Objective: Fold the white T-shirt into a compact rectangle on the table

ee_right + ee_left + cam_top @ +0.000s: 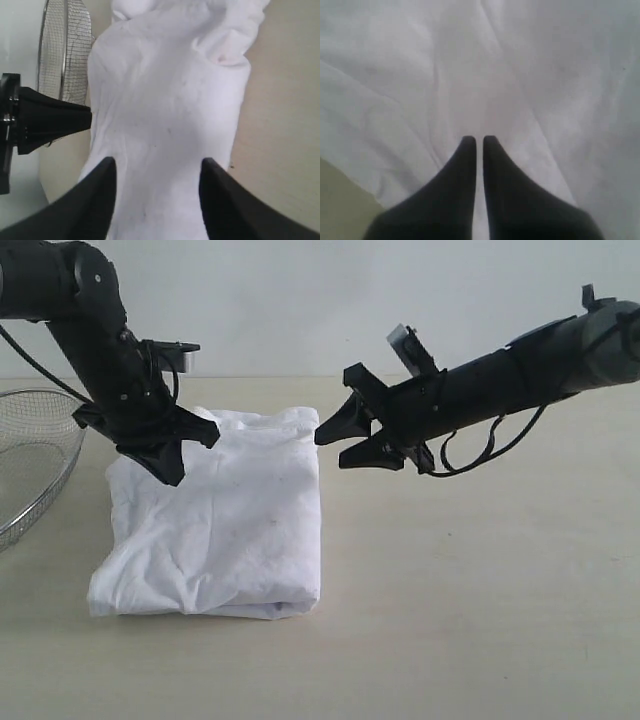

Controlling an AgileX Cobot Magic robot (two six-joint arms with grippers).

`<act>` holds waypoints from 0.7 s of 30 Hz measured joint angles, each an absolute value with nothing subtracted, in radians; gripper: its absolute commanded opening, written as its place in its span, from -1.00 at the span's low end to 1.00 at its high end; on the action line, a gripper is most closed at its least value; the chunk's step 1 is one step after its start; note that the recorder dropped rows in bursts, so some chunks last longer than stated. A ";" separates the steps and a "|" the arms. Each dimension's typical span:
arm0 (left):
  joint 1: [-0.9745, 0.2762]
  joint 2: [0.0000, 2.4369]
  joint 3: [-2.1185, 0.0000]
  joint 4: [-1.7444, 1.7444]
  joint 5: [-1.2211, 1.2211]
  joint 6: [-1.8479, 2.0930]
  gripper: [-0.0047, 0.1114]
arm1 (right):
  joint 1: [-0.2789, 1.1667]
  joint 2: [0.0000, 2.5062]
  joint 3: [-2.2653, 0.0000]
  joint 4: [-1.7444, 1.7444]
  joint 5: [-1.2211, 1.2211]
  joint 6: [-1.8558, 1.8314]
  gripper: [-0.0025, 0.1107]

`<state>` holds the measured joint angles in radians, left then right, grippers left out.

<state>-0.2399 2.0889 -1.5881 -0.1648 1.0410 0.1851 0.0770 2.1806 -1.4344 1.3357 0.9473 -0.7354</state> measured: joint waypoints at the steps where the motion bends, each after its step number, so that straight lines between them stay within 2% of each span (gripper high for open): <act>1: -0.240 2.091 -1.588 -0.165 1.032 0.185 -0.84 | 0.077 2.193 -1.434 1.336 0.949 -0.731 0.02; 21: -0.240 2.168 -1.588 -0.068 0.955 0.153 -0.84 | 0.162 2.275 -1.439 1.352 0.784 -0.759 0.02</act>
<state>-0.2399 2.1683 -1.5881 -0.0679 0.9554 0.1535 0.1622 2.2748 -1.4386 1.3517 0.7838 -0.7593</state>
